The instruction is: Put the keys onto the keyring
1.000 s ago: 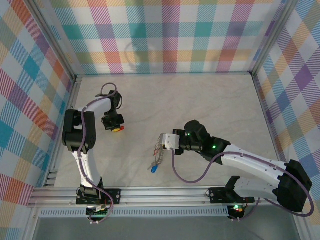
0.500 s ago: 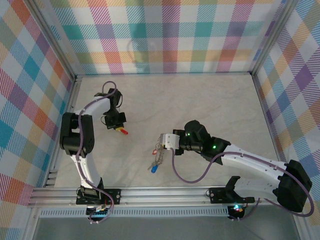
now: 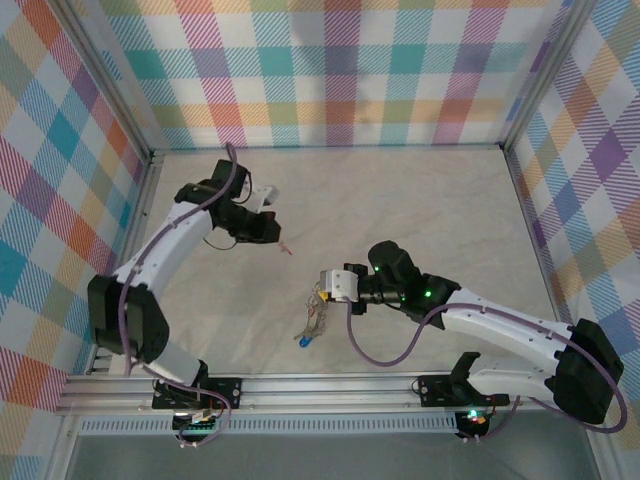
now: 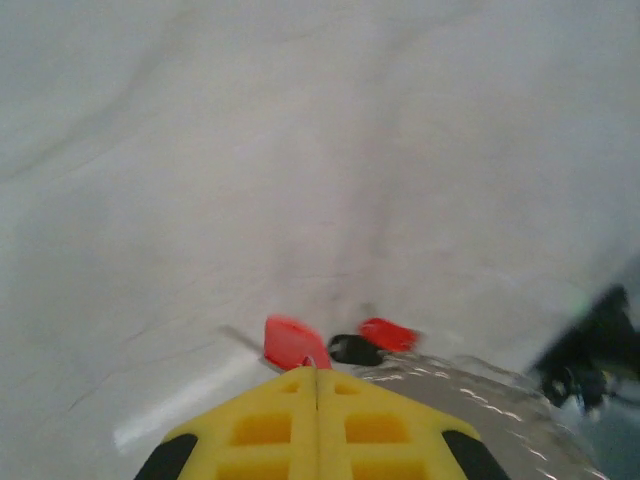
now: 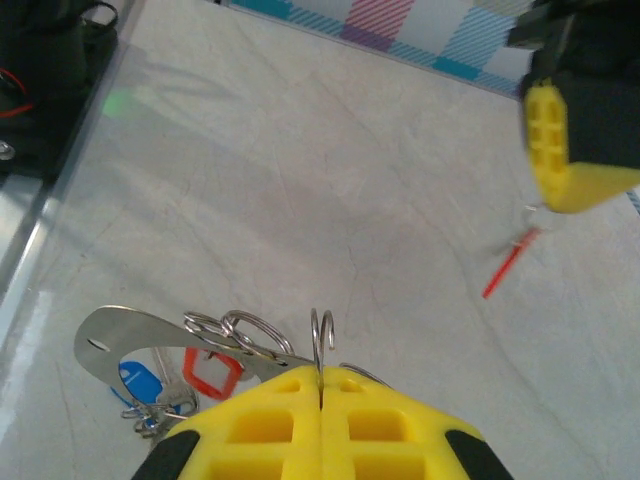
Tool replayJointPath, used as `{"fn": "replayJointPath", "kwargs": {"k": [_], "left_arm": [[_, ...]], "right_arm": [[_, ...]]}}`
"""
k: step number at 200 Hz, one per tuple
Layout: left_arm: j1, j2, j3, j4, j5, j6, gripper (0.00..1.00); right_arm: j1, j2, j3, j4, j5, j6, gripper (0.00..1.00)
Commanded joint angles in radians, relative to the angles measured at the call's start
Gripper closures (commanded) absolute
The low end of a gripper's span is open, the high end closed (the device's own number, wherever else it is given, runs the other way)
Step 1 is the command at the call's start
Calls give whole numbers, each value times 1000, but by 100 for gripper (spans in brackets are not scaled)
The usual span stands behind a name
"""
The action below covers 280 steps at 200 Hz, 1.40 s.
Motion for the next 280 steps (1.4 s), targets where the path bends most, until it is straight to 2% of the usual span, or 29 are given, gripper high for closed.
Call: {"fn": "replayJointPath", "kwargs": {"k": [1,34,60,81,114,149,164,188,213,239,280], "left_arm": [[-51,-128,-39,66,193,245,100],[-130,-292,-148,150,229,499,100],[-171,-368,-227,215,215,597,100],[-187,-404,-269,241,251,671,100],[-196,-430,-313,260,327,767,100],[-202,-422,-319,238,343,830,100],[-208,-415,-314,199,381,905,100],[-228,-417,-323,165,371,994,100],[-247,-444,-363,224,363,1006,100],[-265,-429,-347,196,359,1041,100],[-267,-422,-350,237,387,1016,100]], "right_arm": [[-14,-2,-1,81,-99,50,100],[-43,-17,-4,112,-168,89,100],[-56,-30,-5,110,-216,101,100],[-70,-28,3,86,-294,102,100],[-84,-20,11,69,-365,107,100],[-89,12,55,12,-415,89,100],[-93,30,69,6,-438,89,100],[-121,58,100,-11,-519,117,100],[-145,82,154,-116,-593,99,100],[-171,96,173,-144,-658,101,100],[-177,127,194,-166,-697,95,100]]}}
